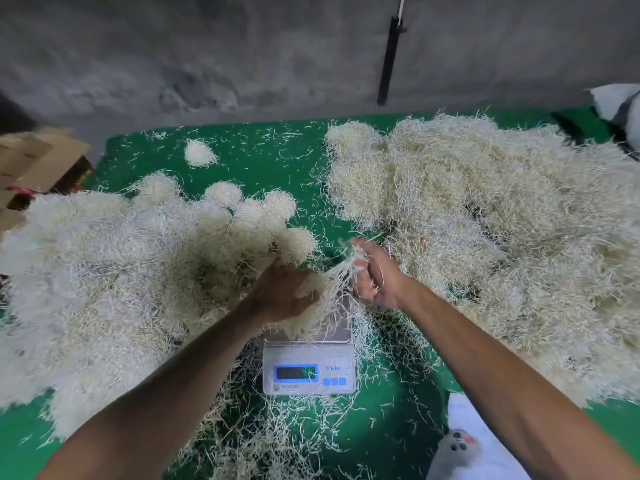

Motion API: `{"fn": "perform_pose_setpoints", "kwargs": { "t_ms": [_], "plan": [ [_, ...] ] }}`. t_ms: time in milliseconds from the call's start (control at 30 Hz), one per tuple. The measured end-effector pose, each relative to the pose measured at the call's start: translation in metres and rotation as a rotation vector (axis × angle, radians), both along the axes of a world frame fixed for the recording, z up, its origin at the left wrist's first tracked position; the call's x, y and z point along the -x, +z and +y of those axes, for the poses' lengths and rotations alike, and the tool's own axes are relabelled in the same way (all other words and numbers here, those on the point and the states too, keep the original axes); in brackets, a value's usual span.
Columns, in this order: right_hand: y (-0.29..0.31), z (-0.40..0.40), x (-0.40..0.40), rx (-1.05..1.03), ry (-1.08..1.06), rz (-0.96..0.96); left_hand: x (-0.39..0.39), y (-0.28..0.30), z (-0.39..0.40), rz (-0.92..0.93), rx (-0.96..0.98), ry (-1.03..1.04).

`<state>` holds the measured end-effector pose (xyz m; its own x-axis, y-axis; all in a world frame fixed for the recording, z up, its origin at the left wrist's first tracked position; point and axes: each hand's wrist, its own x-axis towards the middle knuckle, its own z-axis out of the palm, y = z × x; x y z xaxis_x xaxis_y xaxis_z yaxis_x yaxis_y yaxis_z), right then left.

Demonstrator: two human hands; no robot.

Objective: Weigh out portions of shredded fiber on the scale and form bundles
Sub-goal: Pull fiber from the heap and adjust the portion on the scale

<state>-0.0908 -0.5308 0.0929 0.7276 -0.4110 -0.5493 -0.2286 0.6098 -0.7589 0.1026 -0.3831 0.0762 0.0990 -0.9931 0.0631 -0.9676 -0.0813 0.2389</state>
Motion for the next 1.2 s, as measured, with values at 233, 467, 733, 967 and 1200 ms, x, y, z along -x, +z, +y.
{"fn": "perform_pose_setpoints", "kwargs": {
  "t_ms": [233, 467, 733, 967, 1200],
  "plan": [
    [-0.007, -0.017, -0.028, -0.237, -0.26, 0.04, 0.027, -0.007, -0.003, -0.032, 0.133, -0.014],
    [0.02, -0.092, -0.021, 0.069, -0.572, 0.095, 0.043, -0.019, 0.014, -0.191, 0.095, 0.075],
    [0.03, -0.121, -0.005, 1.179, -0.343, 0.576, 0.026, -0.032, 0.025, -0.121, -0.02, 0.269],
    [0.03, -0.093, 0.018, 1.362, 0.078, 1.085, 0.04, -0.006, 0.009, -0.035, 0.18, 0.342],
    [0.013, -0.005, 0.019, 1.917, 0.331, 0.895, 0.066, 0.011, 0.034, 0.168, 0.177, 0.282]
  ]
}}
